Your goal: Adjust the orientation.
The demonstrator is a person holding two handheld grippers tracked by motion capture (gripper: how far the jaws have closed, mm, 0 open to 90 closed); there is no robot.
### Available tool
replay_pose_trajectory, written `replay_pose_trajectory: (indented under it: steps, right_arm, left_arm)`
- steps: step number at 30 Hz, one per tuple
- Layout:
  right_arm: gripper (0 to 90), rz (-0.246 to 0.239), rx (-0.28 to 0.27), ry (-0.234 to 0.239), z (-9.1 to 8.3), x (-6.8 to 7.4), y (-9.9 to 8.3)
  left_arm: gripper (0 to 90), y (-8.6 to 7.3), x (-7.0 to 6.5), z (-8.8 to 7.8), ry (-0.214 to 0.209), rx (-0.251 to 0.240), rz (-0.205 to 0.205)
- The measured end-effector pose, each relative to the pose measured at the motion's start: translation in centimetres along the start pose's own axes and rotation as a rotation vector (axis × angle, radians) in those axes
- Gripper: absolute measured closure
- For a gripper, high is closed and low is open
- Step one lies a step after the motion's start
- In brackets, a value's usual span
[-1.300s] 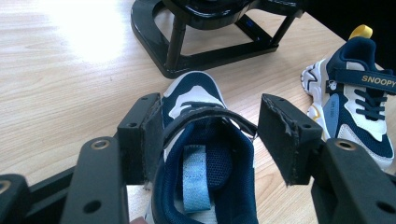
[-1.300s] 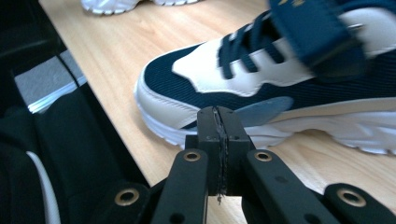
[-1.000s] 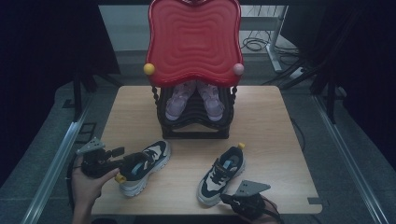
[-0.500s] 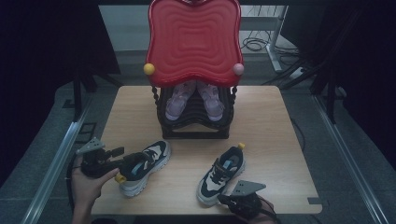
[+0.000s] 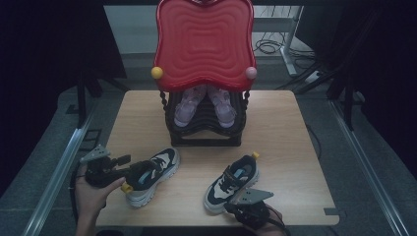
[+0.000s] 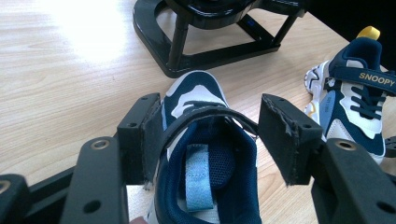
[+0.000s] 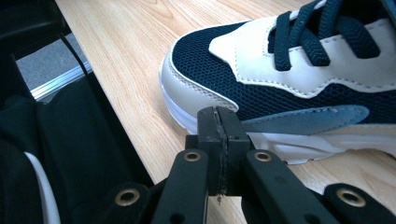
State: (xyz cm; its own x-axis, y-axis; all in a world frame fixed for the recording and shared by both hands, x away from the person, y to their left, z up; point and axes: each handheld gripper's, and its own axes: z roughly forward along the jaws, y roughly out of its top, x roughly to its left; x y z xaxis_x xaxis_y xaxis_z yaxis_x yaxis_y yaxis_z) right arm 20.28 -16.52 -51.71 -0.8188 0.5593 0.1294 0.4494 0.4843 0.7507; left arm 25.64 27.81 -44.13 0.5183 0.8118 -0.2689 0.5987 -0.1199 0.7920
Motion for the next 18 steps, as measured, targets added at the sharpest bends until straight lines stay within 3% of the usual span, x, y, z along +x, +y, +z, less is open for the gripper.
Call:
replay_pose_trajectory:
  steps: [13,18]
  right_arm:
    - [89.5,0.031,-0.020,-0.030,1.7,0.7,0.8]
    - [89.5,0.037,-0.023,-0.015,2.5,1.0,1.1]
  left_arm:
    - [41.0,0.0,0.2,-0.2,0.003,-0.005,-0.002]
    - [40.9,0.0,0.3,-0.3,0.004,-0.006,-0.004]
